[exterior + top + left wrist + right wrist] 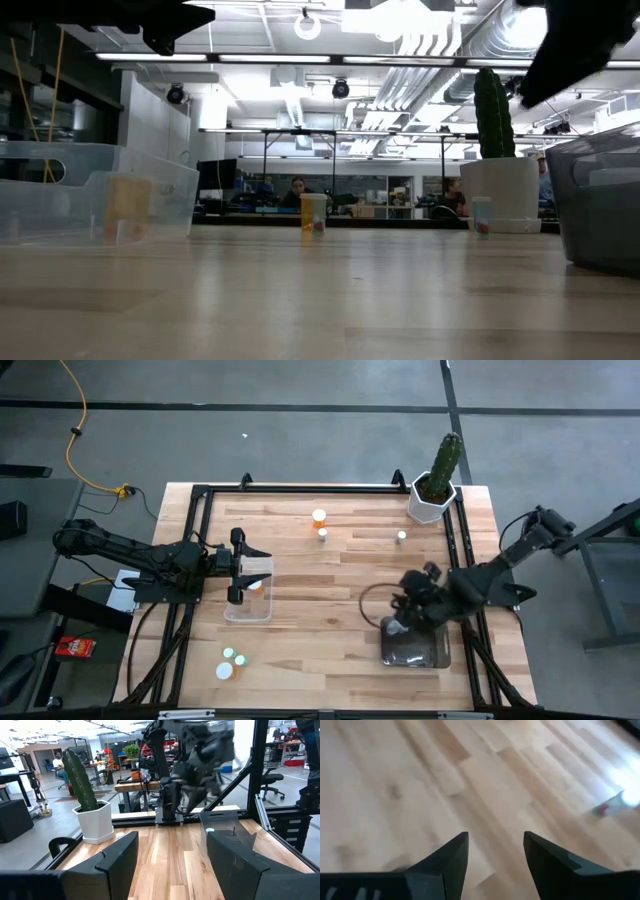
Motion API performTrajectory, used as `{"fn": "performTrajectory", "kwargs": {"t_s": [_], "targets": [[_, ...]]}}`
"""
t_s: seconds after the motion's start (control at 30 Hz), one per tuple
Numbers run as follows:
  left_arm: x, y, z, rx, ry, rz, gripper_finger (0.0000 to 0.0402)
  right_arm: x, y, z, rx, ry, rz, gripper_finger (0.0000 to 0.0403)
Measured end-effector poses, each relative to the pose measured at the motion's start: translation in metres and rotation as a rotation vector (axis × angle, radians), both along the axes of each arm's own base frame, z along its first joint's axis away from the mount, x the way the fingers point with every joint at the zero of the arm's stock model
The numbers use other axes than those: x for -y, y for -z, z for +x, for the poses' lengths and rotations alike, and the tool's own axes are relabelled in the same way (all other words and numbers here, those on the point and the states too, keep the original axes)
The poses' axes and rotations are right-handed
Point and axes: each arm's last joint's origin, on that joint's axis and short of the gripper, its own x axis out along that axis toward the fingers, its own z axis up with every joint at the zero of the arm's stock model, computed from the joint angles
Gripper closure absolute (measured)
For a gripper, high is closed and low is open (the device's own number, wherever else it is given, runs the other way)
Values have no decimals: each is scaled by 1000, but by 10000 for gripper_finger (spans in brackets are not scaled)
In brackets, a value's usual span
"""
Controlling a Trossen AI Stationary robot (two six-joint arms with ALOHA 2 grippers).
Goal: Pick and place medicine bottles into bin by pill shape (circle, oval)
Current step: Put the right blue capsule bottle into the transparent bin
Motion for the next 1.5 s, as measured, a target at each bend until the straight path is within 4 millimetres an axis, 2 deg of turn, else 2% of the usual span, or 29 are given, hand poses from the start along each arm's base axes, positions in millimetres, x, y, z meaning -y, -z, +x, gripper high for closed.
{"fn": "performTrajectory", "kwargs": {"t_s": [0.13, 0.27, 0.43, 0.57, 0.73, 1.33, 1.4, 1.5], "targets": [[0, 0, 0, 0, 0, 0, 178, 27, 31, 19, -1, -54, 1, 219], [0, 0, 0, 0, 0, 0, 178, 54, 52, 43, 230, -200, 4, 219], [0, 0, 0, 0, 0, -4, 178, 86, 43, 55, 622, -349, -110, 219], [0, 1, 0, -5, -10, -25, 178, 96, 26, 58, 794, -440, -211, 219], [-1, 2, 0, -17, -38, -24, 178, 98, 12, 63, 827, -505, -236, 219], [-2, 2, 0, -27, -53, 20, 178, 99, 14, 63, 796, -477, -263, 219], [-2, 2, 0, -26, -53, 20, 178, 101, 15, 63, 788, -380, -251, 219], [-2, 2, 0, -26, -53, 20, 178, 111, 21, 60, 723, -84, -277, 219]]}}
